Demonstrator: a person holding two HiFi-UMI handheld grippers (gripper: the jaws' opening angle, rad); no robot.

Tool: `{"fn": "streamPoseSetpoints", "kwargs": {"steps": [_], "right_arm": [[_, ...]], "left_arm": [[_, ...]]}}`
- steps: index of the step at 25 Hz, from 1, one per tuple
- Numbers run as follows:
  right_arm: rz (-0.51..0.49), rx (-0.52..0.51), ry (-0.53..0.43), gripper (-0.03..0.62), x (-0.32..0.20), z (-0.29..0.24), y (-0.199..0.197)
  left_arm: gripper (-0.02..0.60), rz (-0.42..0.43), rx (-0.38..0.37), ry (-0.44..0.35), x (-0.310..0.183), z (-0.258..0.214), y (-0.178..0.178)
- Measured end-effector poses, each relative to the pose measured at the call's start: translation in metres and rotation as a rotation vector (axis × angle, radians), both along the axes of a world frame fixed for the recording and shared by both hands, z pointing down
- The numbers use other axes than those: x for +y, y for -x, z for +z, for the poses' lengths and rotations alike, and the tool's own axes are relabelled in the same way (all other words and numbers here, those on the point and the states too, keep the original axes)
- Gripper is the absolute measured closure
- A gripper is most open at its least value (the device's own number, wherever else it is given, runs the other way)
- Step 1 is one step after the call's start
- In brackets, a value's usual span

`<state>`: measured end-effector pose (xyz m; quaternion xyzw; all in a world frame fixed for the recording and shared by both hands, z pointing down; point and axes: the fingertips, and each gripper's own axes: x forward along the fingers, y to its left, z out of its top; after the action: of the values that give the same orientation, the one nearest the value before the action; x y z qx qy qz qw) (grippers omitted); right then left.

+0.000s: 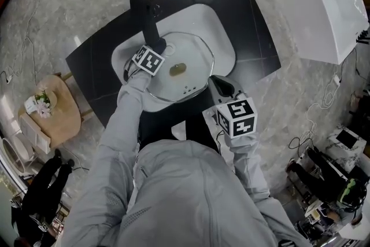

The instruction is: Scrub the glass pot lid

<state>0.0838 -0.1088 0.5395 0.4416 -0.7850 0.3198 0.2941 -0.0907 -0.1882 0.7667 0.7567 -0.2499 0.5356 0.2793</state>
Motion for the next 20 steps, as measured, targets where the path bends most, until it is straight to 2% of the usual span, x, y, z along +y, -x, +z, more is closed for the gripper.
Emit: {"fn": "streamPoseSetpoints", "kwargs": {"steps": [4,6,9,16,20], "right_arm": [[0.003,0.000,0.001,0.563,0.007,0.000,0.000],[-0.001,0.000,0.000,0.563,0.010,0.001,0.001],[-0.001,-0.003,-0.009,0.563,0.013,-0.002,0.003],[0.008,-0.007,-0.043,0.563,0.021,-0.011,-0.001],[0.049,-0.016,-0.077,0.563,0.022,-0.022,-0.013]], "left_arm": [[0.468,0.077,-0.008,-0.061,-0.004,0.002,-0.016],[0.468,0.097,0.022,-0.086,-0.006,-0.001,-0.026],[0.468,0.065,0.083,-0.114,-0.011,-0.011,-0.044],[0.468,0.054,0.144,-0.203,-0.014,-0.053,-0.066],[0.468,0.023,0.206,-0.256,-0.011,-0.083,-0.073]]}}
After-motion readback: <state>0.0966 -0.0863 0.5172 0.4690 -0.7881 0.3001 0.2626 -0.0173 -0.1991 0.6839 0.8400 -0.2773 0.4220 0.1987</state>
